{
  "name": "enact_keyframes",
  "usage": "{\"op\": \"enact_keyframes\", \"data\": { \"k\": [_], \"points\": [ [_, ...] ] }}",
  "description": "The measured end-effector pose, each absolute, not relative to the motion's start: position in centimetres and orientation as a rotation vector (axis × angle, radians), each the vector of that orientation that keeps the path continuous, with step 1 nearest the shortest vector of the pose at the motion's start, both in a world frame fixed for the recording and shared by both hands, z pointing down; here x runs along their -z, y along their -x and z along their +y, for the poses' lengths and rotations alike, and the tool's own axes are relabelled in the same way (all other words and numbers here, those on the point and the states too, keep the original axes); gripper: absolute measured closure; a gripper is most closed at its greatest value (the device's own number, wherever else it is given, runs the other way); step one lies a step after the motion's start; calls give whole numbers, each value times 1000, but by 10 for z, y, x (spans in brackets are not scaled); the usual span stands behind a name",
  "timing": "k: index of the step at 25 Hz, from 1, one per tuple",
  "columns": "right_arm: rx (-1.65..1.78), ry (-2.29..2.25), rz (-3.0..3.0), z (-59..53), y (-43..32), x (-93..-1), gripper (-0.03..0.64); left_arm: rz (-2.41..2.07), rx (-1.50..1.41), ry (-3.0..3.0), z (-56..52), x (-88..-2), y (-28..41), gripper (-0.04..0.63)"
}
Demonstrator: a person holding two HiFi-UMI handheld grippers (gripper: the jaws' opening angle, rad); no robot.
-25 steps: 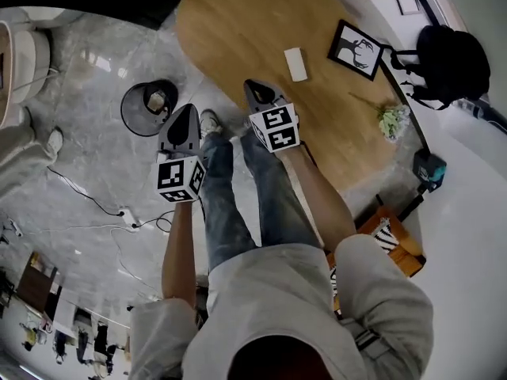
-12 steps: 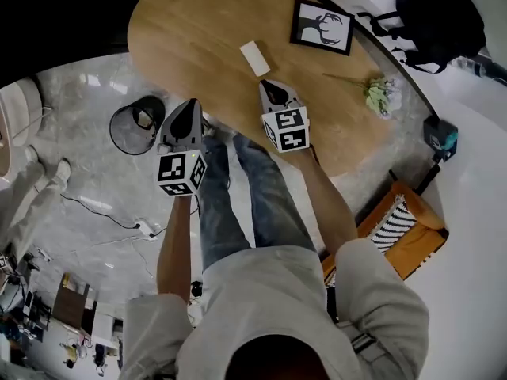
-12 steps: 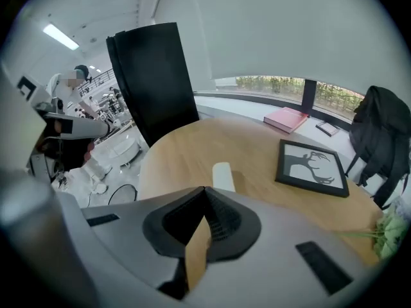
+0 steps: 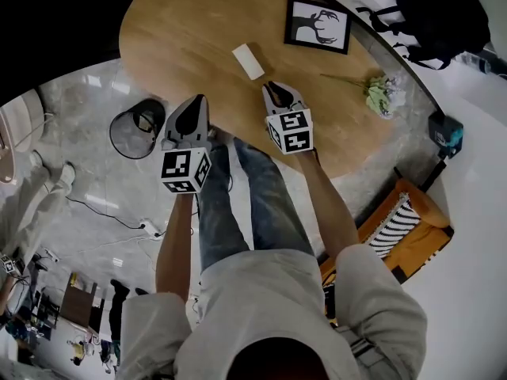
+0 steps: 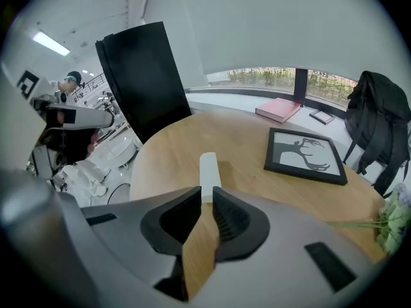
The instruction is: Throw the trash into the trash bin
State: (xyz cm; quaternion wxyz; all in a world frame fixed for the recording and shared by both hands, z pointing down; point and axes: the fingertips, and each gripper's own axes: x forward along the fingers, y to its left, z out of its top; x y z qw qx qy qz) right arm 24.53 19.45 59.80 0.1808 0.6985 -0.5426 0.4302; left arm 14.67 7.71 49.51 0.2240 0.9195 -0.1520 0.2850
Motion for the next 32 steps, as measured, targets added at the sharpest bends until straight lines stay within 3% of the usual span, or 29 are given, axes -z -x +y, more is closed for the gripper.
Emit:
{"op": "enact_keyframes", "data": {
  "k": [1, 3, 8, 15, 21, 32],
  "points": [
    [-1225, -1959, -1543, 192, -244, -602, 554, -424, -785, -2537, 75, -496, -147, 577],
    [-1245, -1934, -1549, 187, -243, -611, 433, -434, -786, -2530, 73, -499, -145, 577],
    [-1272, -1855, -1516, 174, -245, -642, 385, -462, -791, -2513, 66, -503, -137, 577],
    [-1264, -1773, -1443, 158, -248, -671, 384, -537, -801, -2492, 48, -506, -113, 577],
    [-1288, -1741, -1459, 159, -245, -673, 440, -596, -780, -2489, 44, -503, -103, 577],
    [-1168, -1780, -1623, 148, -215, -616, 442, -685, -692, -2474, 38, -490, -80, 578]
  ]
}}
